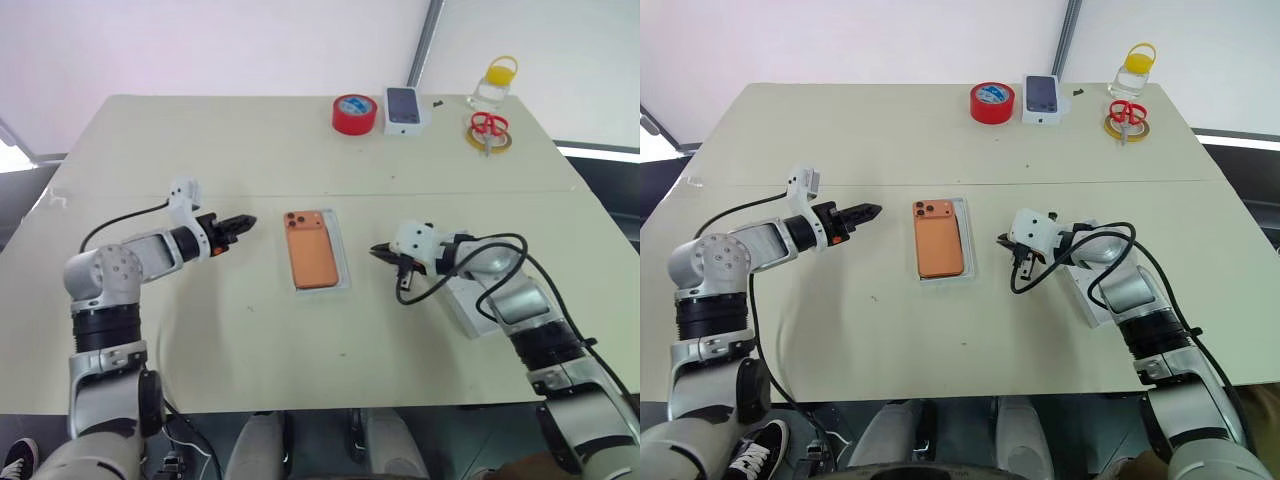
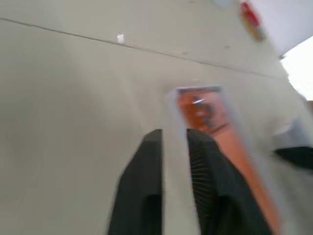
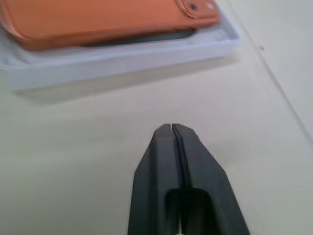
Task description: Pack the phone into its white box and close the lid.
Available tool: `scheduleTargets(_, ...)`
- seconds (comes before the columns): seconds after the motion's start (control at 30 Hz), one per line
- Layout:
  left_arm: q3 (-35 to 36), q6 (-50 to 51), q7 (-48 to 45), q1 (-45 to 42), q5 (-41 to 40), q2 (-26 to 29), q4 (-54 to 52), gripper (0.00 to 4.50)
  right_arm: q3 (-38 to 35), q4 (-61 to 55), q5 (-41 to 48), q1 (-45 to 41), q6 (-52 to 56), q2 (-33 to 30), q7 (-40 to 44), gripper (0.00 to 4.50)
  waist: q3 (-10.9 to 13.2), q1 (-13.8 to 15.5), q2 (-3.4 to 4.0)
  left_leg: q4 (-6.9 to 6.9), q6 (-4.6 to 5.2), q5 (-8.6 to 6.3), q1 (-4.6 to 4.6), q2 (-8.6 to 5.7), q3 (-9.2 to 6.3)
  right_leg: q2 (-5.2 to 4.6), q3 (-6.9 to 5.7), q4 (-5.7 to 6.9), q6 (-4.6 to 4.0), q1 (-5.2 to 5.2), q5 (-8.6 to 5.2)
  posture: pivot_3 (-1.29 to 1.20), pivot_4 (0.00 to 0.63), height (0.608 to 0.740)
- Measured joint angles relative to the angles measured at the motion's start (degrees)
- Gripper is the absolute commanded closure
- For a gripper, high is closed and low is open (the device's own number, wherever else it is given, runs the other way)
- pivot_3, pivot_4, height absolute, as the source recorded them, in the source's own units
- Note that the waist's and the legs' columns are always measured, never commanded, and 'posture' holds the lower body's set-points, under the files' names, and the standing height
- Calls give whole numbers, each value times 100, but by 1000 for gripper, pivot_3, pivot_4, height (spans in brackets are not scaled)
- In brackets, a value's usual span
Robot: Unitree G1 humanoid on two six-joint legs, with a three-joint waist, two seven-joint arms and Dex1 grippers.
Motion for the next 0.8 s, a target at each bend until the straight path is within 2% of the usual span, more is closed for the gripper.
scheduleTargets(0.07, -419, -316, -101, 164, 316, -12, 11, 4428, 55, 138, -151, -81, -73, 126, -160, 4500, 0, 17, 0, 1, 1, 0, -2, 0, 1, -1, 0, 0, 0, 0, 0, 0, 150, 740)
scheduleTargets(0.2, -936, -570, -243, 145, 511, -535, 16, 4428, 374, 317, -468, -94, -284, 254, -240, 4500, -1, 85, -1, 9, 18, -10, -4, -1, 4, -3, 1, 0, 0, 2, 1, 0, 150, 740)
scheduleTargets(0.4, -1100, -484, -4, -84, 607, -1374, 5, 4428, 346, 128, -458, 55, -288, 248, -131, 4500, 0, 110, -1, 26, 30, -16, -5, 0, 4, 0, -1, 5, 1, 6, 1, 0, 150, 740)
scheduleTargets(0.67, -970, -22, -69, -112, 246, -1577, -776, 4428, 183, -416, -401, 488, -98, 22, 23, 4500, -1, 110, 0, 73, 52, -30, -9, 5, 2, 3, -3, 6, 2, 26, 0, 0, 150, 740)
scheduleTargets(0.8, -1338, -4, -249, 113, 367, -1132, -817, 4428, 193, -498, -377, 511, -50, 20, 102, 4500, -4, 71, 7, 70, 52, -30, -5, 3, 2, 6, -3, 7, 2, 26, -1, 0, 150, 740)
